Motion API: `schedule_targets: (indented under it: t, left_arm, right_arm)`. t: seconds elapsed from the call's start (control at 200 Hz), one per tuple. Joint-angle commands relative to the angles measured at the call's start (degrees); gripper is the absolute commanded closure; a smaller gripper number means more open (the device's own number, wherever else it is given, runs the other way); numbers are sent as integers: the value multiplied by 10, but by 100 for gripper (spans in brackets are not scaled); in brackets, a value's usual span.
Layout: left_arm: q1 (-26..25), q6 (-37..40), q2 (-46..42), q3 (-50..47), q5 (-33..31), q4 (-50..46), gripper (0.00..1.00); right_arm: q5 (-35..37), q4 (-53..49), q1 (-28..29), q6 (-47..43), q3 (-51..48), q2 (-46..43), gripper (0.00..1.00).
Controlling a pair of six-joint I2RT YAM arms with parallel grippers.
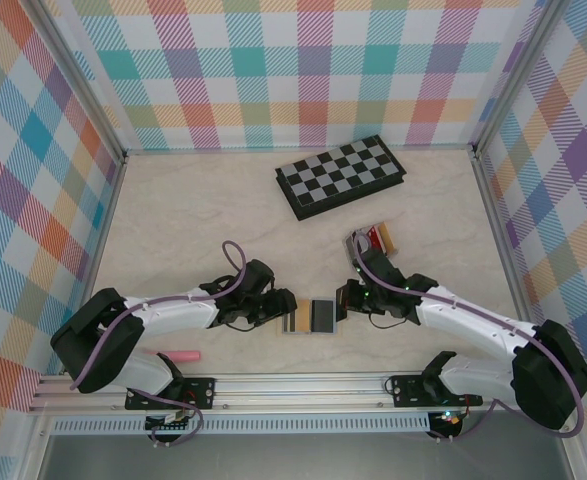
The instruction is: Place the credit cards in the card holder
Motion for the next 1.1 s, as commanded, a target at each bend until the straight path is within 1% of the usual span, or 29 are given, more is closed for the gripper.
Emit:
schedule_targets:
  t: [0.0, 0.255, 0.395, 0.53, 0.645, 0.87, 0.975, 1.095]
  left_arm:
    - [-7, -5, 5, -3, 1, 13, 39]
    - [-7, -5, 9, 0, 4, 14, 39]
    - [-7, -5, 10, 0, 5, 14, 39]
    - [-7, -4, 14, 1, 7, 15, 39]
    - [-7, -5, 15, -1, 7, 18, 39]
    - [-7, -5, 16, 2, 7, 19, 39]
    - [-7, -5, 11, 4, 5, 14, 39]
    - [-8, -3, 2, 5, -3, 9, 38]
  right_arm:
    - [2, -2, 2, -9, -8, 8, 96]
    - [-4, 18, 3, -11, -17, 31, 96]
    - [-20, 55, 3, -6, -33, 39, 96]
    - [-41, 95, 3, 16, -47, 26, 96]
    - [-38, 83, 3, 17, -37, 10, 95]
    - [-24, 25, 4, 0, 4, -17, 95]
    - [-51, 42, 4, -3, 7, -29, 94]
    - [-94, 74, 4, 7, 11, -19, 94]
